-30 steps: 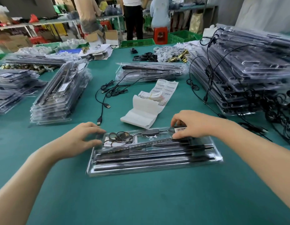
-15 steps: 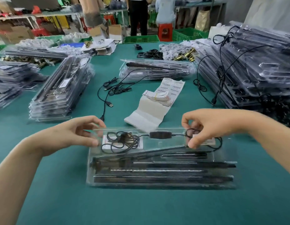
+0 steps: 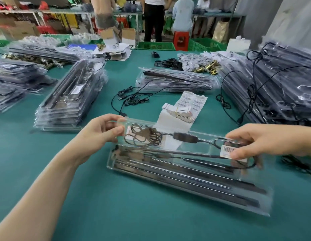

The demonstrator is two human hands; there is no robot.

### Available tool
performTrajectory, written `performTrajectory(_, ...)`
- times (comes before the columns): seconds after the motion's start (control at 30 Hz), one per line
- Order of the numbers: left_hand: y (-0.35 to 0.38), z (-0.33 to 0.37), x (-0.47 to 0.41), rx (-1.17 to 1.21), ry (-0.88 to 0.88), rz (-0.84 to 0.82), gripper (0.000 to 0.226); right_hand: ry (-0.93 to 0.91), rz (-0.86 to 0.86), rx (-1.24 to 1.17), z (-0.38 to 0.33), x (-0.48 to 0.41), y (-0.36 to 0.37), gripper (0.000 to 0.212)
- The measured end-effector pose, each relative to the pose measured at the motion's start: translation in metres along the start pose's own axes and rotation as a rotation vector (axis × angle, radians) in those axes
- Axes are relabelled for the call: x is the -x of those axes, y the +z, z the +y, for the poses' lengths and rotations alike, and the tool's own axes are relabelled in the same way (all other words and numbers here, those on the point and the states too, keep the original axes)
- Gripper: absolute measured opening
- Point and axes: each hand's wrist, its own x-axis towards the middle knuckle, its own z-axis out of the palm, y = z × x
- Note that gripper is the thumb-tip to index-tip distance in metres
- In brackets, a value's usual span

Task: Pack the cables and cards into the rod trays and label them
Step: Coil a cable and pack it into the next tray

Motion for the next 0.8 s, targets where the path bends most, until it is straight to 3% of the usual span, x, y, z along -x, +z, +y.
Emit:
performTrajectory(0.13,-0.01,-0.003,-0.001,0.023,0.006,-0.039,0.034,-0.022,-0.001,0.008,0.01,-0.009,-0.011,0.035)
performTrajectory(0.47,-0.017,-0.015,0.001,0.189,0.043,-0.005,0.029,0.025,-0.04,0.201,0.015,-0.029,-0.04,0.041)
performTrajectory(0.67,-0.024,-0.01,0.007,0.36,-0.074,-0.035,0.061,0.07,-0.182,0.078,-0.005,-0.033,-0.059,0.04)
performTrajectory(0.8,-0.022,-0.017,0.004,0.504,-0.128,0.028,0.044,-0.01,-0.182,0.016,-0.026,-0.043,-0.063,0.04)
